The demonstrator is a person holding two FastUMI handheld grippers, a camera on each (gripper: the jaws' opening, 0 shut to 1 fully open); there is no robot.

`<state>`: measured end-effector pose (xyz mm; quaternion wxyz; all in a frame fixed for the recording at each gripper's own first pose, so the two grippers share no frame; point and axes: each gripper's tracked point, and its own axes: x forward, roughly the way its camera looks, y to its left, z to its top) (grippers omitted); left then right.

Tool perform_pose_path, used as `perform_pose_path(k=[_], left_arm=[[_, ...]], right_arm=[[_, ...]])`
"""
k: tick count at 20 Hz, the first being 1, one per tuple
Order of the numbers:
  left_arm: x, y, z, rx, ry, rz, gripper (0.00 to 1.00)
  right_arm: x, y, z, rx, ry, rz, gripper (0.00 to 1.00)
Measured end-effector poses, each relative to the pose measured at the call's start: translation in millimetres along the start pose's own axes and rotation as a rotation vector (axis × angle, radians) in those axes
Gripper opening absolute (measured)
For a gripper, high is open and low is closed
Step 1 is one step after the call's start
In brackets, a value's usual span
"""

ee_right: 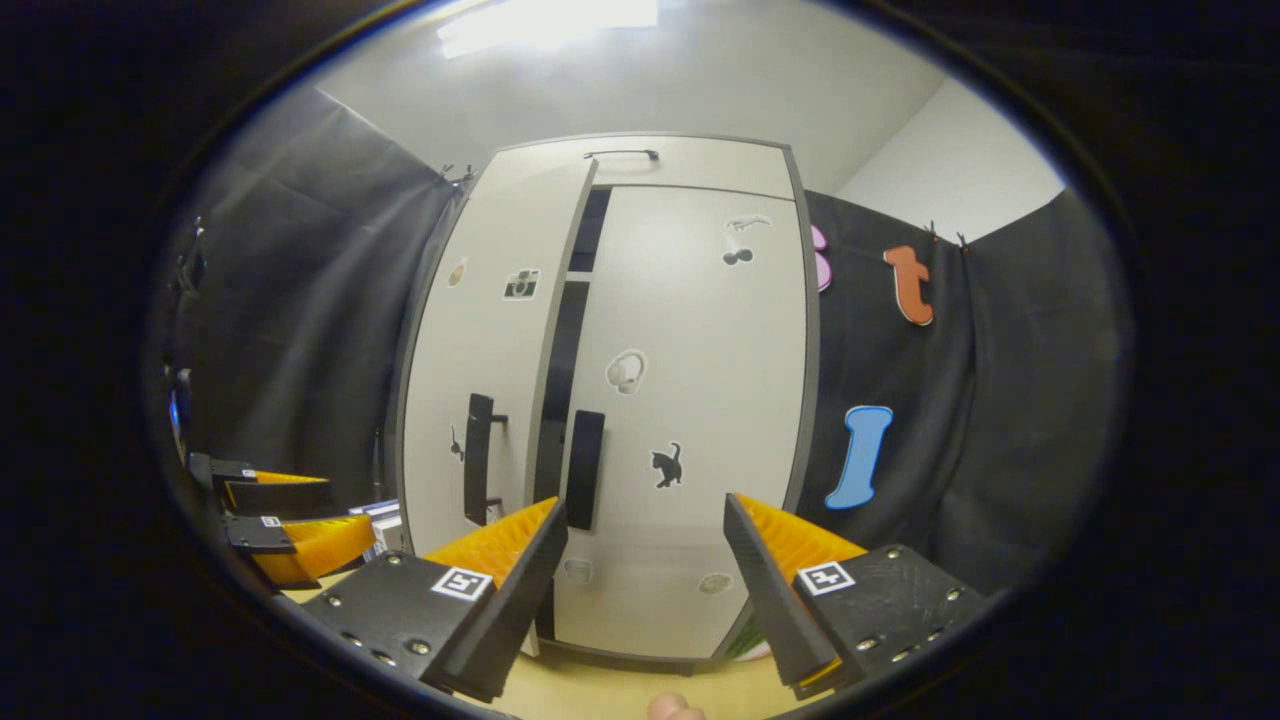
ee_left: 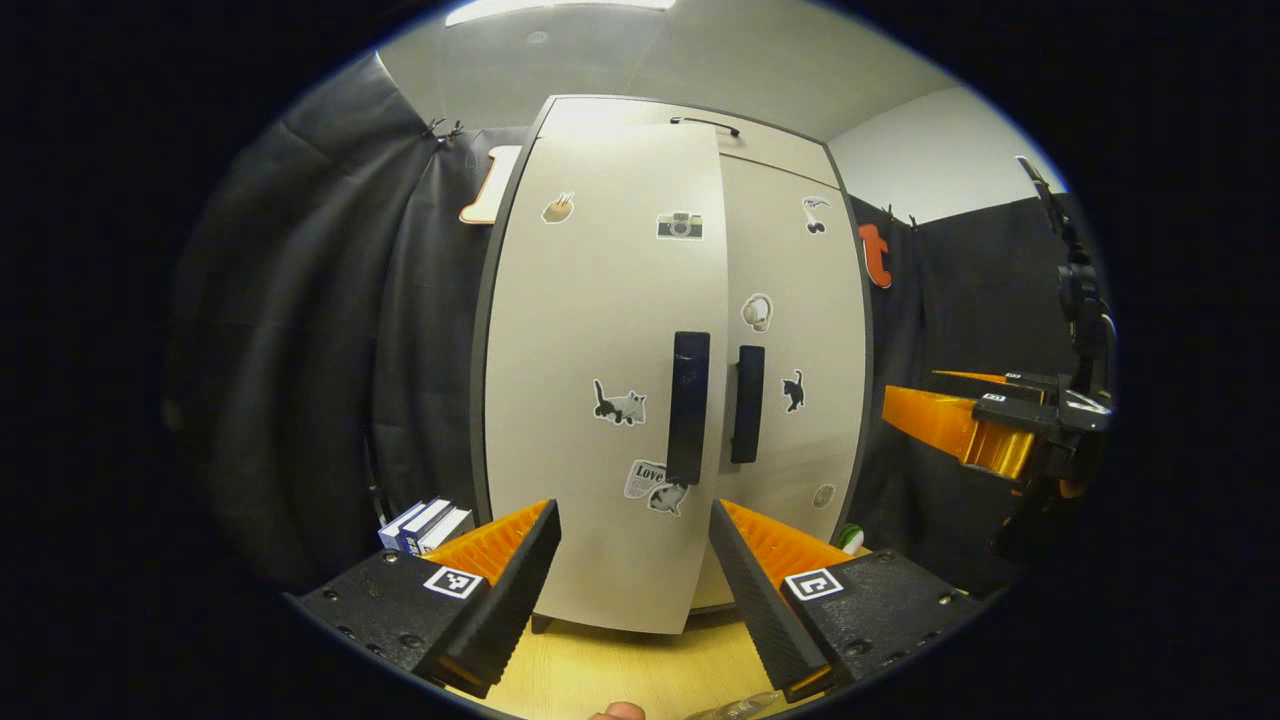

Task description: Grasp the bottle in the cabinet with the left hand and place it on the coaster, then close the right door with the right hand and the left door with the left hand.

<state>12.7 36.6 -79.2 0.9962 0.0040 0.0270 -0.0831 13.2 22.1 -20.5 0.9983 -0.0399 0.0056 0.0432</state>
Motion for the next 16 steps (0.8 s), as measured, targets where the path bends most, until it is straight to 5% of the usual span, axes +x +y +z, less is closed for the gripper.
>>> perform_pose_path(k=[16], left_arm=[[8.2,-46.6,34.6,0.021,-0.036,-0.050,0.94]], right_arm=[[-26.2,-55.0,-1.6,0.030,-0.001,-0.079,0.95]])
